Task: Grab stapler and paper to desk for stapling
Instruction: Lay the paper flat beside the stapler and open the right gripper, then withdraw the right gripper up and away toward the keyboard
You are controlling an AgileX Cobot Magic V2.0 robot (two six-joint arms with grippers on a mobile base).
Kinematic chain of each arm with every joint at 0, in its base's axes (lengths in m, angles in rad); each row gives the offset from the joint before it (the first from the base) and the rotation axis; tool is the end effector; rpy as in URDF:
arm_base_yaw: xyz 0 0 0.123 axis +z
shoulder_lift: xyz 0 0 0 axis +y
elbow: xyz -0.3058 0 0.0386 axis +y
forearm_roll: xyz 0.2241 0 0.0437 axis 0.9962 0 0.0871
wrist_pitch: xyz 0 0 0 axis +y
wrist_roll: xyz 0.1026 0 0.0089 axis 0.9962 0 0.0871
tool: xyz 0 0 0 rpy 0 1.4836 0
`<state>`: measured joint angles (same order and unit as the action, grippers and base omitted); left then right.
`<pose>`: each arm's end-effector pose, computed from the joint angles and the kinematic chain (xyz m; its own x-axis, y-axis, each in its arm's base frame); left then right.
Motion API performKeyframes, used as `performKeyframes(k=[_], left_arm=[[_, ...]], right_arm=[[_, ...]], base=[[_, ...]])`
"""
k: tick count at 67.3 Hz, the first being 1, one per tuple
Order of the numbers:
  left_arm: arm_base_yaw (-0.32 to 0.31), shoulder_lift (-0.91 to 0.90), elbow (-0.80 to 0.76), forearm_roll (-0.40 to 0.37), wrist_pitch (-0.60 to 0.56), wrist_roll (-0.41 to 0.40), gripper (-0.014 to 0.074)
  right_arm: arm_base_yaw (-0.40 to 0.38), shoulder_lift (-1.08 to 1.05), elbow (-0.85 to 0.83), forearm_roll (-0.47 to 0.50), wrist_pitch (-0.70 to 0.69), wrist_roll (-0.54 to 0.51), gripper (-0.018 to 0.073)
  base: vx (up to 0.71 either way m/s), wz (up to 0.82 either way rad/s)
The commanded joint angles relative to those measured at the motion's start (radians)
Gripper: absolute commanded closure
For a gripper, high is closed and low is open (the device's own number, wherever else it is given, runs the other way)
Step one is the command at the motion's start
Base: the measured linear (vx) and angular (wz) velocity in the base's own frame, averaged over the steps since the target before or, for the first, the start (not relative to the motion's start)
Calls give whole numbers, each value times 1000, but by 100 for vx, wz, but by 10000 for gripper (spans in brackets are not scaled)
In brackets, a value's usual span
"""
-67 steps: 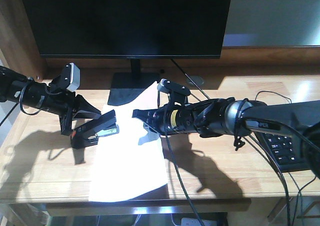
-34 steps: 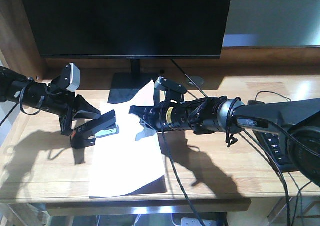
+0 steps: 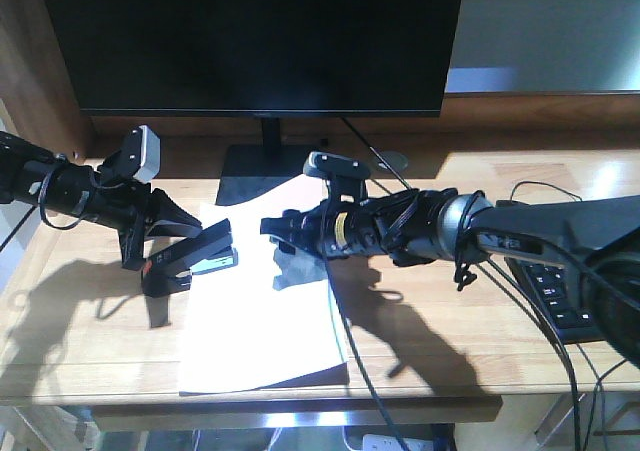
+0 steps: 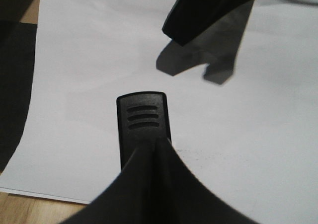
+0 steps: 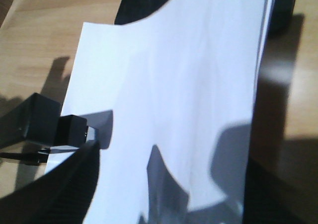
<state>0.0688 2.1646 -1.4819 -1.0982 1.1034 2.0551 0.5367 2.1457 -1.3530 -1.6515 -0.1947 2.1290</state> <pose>0.4241 -0.0529 0.1867 -0.0848 0.5852 -0.8064 0.9763 0.2107 0.0503 0.3878 0.2537 0.1630 -0.7914 0.0523 -0.6091 -0.2965 0.8385 0.4573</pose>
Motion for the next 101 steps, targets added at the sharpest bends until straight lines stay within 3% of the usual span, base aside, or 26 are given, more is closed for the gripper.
performKeyframes(k=[1, 10, 28, 53, 68, 101], left_arm=[[-5, -60, -24, -58, 33, -10, 603], [-5, -60, -24, -58, 33, -10, 603], [-5, -60, -24, -58, 33, -10, 603], [-5, -60, -24, -58, 33, -10, 603], [-5, -60, -24, -58, 33, -10, 603], [-5, -60, -24, -58, 33, -10, 603]], right_arm=[[-6, -112, -30, -63, 48, -14, -29], [-16, -165, -30, -142, 73, -16, -46], [-92, -277, 17, -141, 94, -71, -29], [-224, -562, 252, -141, 128, -235, -29], [-230, -767, 394, -142, 203, -374, -29], [-230, -1244, 685, -140, 195, -405, -29]], base=[[0, 0], [0, 0], [0, 0], [0, 0], [0, 0], [0, 0]])
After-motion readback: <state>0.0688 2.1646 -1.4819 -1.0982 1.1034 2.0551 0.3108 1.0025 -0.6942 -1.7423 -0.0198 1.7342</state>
